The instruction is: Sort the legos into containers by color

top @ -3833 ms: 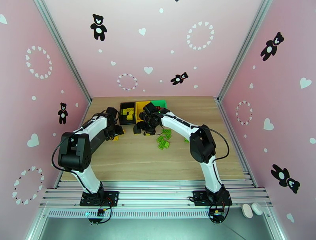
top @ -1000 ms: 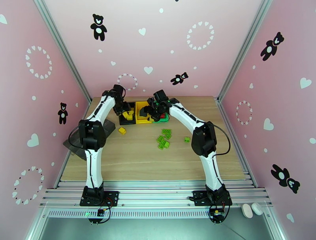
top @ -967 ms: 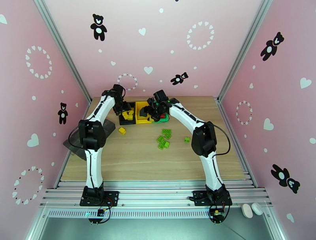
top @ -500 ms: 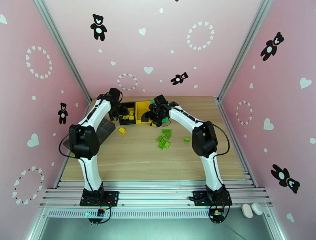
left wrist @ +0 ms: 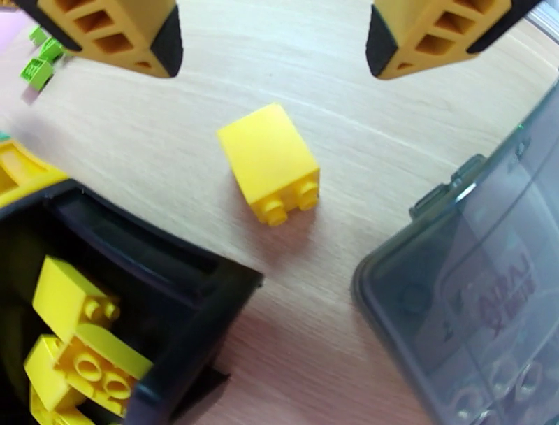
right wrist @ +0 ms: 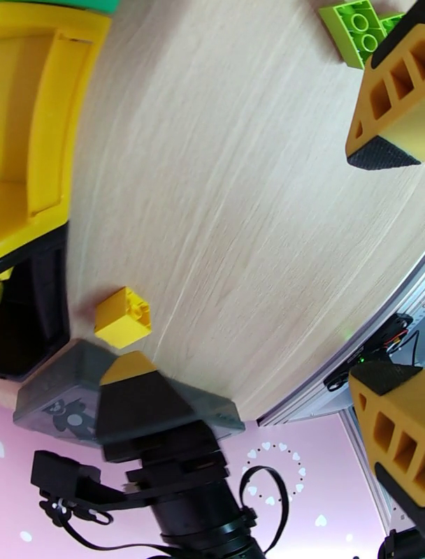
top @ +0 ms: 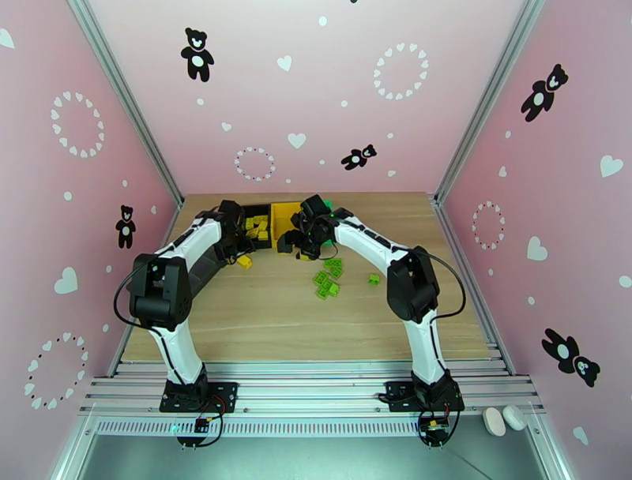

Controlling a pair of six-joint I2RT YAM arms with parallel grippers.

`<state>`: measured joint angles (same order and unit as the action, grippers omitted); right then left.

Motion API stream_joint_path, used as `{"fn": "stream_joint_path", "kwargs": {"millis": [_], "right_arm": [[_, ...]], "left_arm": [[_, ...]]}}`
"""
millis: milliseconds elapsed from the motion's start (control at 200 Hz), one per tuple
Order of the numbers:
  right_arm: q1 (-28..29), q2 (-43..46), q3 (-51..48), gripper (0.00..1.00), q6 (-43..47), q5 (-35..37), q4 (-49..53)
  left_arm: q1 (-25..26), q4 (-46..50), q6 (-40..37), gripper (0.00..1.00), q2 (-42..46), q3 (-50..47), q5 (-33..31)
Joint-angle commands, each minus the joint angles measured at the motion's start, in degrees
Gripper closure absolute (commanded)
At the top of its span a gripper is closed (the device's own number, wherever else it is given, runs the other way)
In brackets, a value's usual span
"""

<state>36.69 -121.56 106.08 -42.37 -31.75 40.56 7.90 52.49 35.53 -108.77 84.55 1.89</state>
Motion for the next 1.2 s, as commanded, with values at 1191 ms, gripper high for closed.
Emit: {"fn": "stream_joint_path", "kwargs": {"millis": [1191], "right_arm": [[-2.2, 3.5, -1.1, 0.23, 2.6, 0.5, 2.5]], "left_arm": [[3.1, -5.4, 5.9, 0.63, -3.1, -1.9, -4.2]]}}
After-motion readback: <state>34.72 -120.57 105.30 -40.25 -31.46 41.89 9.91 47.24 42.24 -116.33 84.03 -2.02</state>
